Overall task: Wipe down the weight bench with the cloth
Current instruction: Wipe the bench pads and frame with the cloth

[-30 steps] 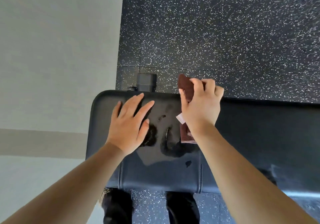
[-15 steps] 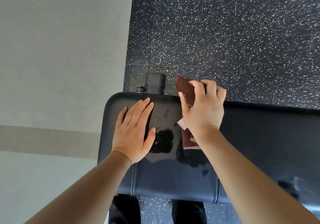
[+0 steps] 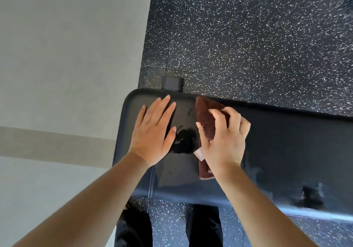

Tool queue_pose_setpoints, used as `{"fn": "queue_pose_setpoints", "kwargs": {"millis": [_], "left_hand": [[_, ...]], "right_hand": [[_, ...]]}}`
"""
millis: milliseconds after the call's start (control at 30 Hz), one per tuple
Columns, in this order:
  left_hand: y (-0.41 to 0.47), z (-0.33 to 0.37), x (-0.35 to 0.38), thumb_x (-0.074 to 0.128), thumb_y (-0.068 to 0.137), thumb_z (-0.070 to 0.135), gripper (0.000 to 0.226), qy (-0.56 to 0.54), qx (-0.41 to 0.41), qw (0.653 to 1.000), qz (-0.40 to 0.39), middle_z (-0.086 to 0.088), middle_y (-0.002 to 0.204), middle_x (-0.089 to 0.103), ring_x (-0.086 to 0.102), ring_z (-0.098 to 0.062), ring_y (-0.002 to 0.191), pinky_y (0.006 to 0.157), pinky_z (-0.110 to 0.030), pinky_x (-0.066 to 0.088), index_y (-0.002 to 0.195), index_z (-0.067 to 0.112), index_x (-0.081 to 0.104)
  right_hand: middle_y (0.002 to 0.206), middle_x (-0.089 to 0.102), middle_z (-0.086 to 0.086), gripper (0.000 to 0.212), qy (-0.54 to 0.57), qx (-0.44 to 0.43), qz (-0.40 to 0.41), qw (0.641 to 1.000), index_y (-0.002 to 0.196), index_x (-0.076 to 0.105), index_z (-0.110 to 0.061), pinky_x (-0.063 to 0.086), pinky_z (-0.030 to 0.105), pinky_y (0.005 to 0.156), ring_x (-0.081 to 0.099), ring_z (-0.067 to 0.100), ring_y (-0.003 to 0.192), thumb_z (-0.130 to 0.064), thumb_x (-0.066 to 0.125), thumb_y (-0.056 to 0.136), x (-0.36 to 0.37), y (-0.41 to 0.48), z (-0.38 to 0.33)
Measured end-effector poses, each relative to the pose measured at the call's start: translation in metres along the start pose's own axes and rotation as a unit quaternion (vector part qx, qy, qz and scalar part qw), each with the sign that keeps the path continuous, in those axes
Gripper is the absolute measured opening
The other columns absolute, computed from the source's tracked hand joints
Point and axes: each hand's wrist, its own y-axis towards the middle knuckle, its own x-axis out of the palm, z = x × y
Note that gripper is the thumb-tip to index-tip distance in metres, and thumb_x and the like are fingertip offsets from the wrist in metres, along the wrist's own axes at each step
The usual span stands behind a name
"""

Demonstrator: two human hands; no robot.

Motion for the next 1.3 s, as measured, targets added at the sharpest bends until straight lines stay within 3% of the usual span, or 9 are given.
{"fn": "queue_pose_setpoints", "kwargs": {"millis": [133, 400, 567, 833, 1167, 1300], "left_hand": [[-0.036, -0.014, 0.001, 0.034, 0.091, 0.038, 0.057, 0.002, -0.049, 0.999, 0.017, -0.006, 0.151, 0.029, 0.021, -0.021, 0.139, 0.112, -0.044, 0.013, 0.143, 0.017, 0.031], [-0.051, -0.026, 0.002, 0.039, 0.086, 0.034, 0.059, -0.033, -0.088, 0.995, 0.031, -0.004, 0.15, 0.032, 0.025, -0.019, 0.137, 0.108, -0.049, 0.028, 0.141, 0.013, 0.034], [-0.052, -0.025, 0.0, 0.039, 0.085, 0.033, 0.059, -0.041, -0.092, 0.995, 0.022, -0.003, 0.15, 0.032, 0.025, -0.02, 0.137, 0.108, -0.047, 0.025, 0.141, 0.014, 0.033], [-0.05, -0.027, -0.002, 0.04, 0.083, 0.032, 0.06, -0.032, -0.085, 0.996, 0.021, -0.005, 0.149, 0.033, 0.027, -0.022, 0.135, 0.107, -0.046, 0.026, 0.14, 0.012, 0.035], [-0.05, -0.022, 0.0, 0.035, 0.086, 0.033, 0.058, 0.001, -0.082, 0.996, 0.041, -0.012, 0.147, 0.035, 0.029, -0.029, 0.133, 0.105, -0.05, 0.029, 0.138, 0.007, 0.037], [-0.048, -0.014, 0.0, 0.031, 0.09, 0.036, 0.059, -0.013, -0.095, 0.995, 0.038, -0.016, 0.148, 0.031, 0.026, -0.033, 0.134, 0.109, -0.054, 0.023, 0.139, 0.003, 0.033]], "right_hand": [[0.119, 0.054, 0.012, 0.038, 0.007, 0.023, 0.029, 0.999, 0.112, 0.061, -0.015, 0.04, 0.03, 0.065, 0.033, 0.027, 0.101, -0.039, 0.065, 0.083, 0.009, 0.011, -0.019], [0.121, 0.052, 0.009, 0.038, 0.015, -0.039, -0.032, 0.999, 0.114, 0.06, -0.018, 0.041, 0.03, 0.058, 0.04, 0.033, 0.104, -0.038, 0.067, 0.082, 0.029, 0.052, -0.058], [0.122, 0.04, 0.0, 0.038, 0.027, -0.092, -0.054, 0.994, 0.113, 0.061, -0.018, 0.05, 0.038, 0.062, 0.035, 0.03, 0.105, -0.036, 0.068, 0.08, 0.018, 0.014, -0.046], [0.121, 0.053, 0.01, 0.038, 0.04, -0.04, -0.052, 0.997, 0.114, 0.06, -0.018, 0.055, 0.046, 0.058, 0.031, 0.03, 0.106, -0.036, 0.067, 0.081, 0.04, 0.053, -0.072], [0.121, 0.046, 0.005, 0.056, 0.028, -0.123, -0.06, 0.99, 0.112, 0.058, -0.023, 0.055, 0.048, 0.073, 0.036, 0.033, 0.108, -0.027, 0.085, 0.063, 0.007, -0.015, -0.02], [0.121, 0.042, 0.003, 0.059, 0.011, -0.103, -0.04, 0.994, 0.113, 0.054, -0.026, 0.054, 0.047, 0.073, 0.036, 0.032, 0.108, -0.026, 0.084, 0.061, -0.017, -0.038, 0.028]]}}
